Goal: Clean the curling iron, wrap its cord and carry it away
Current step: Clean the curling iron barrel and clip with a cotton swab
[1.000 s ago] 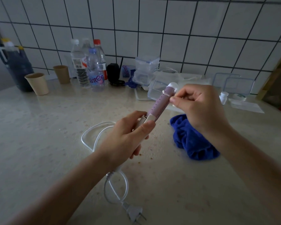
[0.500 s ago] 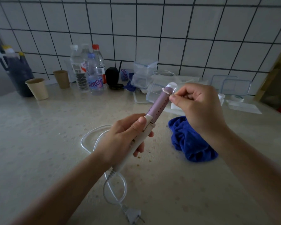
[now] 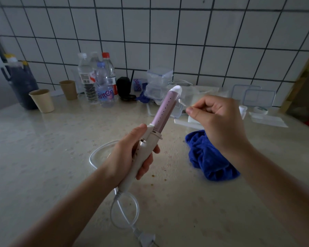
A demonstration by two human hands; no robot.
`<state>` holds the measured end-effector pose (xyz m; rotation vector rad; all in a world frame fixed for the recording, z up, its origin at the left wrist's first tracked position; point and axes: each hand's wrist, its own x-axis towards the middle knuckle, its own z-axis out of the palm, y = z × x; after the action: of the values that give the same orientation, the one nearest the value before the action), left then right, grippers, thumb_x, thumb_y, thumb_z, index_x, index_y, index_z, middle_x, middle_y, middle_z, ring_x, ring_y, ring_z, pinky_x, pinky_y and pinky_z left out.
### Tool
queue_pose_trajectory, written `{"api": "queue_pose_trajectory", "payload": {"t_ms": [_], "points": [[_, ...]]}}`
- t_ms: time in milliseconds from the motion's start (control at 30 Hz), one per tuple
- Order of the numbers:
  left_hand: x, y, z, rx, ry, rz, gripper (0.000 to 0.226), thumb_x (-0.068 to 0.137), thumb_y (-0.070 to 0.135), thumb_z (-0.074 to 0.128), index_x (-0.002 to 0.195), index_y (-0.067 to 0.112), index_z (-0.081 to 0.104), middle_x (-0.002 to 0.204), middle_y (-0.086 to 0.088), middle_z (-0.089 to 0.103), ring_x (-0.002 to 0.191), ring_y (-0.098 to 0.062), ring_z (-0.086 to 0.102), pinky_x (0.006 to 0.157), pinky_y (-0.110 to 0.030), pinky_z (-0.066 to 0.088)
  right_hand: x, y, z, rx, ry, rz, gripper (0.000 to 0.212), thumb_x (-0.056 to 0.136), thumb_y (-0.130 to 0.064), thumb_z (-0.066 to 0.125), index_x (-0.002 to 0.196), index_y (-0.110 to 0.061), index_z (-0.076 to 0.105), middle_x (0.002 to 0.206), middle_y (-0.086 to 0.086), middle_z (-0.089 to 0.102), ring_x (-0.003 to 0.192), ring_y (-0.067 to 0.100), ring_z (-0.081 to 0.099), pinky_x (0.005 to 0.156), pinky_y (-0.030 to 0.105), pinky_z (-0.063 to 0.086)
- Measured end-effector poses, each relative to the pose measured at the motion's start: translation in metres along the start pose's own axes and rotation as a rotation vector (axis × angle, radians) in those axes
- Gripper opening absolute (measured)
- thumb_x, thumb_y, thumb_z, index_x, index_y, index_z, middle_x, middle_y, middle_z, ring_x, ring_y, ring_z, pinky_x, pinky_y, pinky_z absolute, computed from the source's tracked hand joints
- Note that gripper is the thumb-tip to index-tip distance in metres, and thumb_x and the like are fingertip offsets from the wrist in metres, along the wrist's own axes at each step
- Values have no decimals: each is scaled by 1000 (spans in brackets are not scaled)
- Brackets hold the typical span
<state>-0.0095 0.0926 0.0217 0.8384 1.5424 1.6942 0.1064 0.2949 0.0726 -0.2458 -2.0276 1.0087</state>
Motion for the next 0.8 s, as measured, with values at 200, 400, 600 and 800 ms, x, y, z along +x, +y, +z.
{"api": "queue_pose_trajectory", "payload": {"t_ms": [200, 400, 600, 800], "points": [[3, -2, -2, -182, -133, 10, 67, 94, 64, 43, 111, 1, 62, 73, -10, 55, 56, -20, 49, 51, -30, 45, -1, -1, 1, 6, -12, 7, 14, 91, -20, 79, 77, -21, 79, 66, 7, 72, 62, 36, 63, 55, 30, 47], [3, -1, 0, -161, -148, 60, 72, 95, 57, 45, 127, -7, 54, 77, -11, 54, 58, -19, 49, 53, -29, 44, -3, -4, 0, 27, -2, -8, 9, 93, -20, 78, 88, -24, 84, 71, 7, 76, 65, 32, 69, 65, 43, 55], [3, -2, 5, 15, -72, 132, 66, 96, 50, 42, 122, -10, 54, 76, -15, 54, 55, -19, 49, 49, -30, 42, -3, -3, 1, 31, -72, -27, 19, 94, -14, 75, 81, -26, 80, 50, -4, 60, 46, 11, 43, 48, 17, 36], [3, -7, 4, 9, -64, 118, 60, 97, 50, 43, 118, -3, 61, 75, -14, 55, 54, -19, 49, 48, -29, 41, -9, -1, 8, -26, -182, -37, 15, 91, -15, 79, 77, -20, 79, 43, -13, 48, 40, 4, 34, 43, 17, 31]]}}
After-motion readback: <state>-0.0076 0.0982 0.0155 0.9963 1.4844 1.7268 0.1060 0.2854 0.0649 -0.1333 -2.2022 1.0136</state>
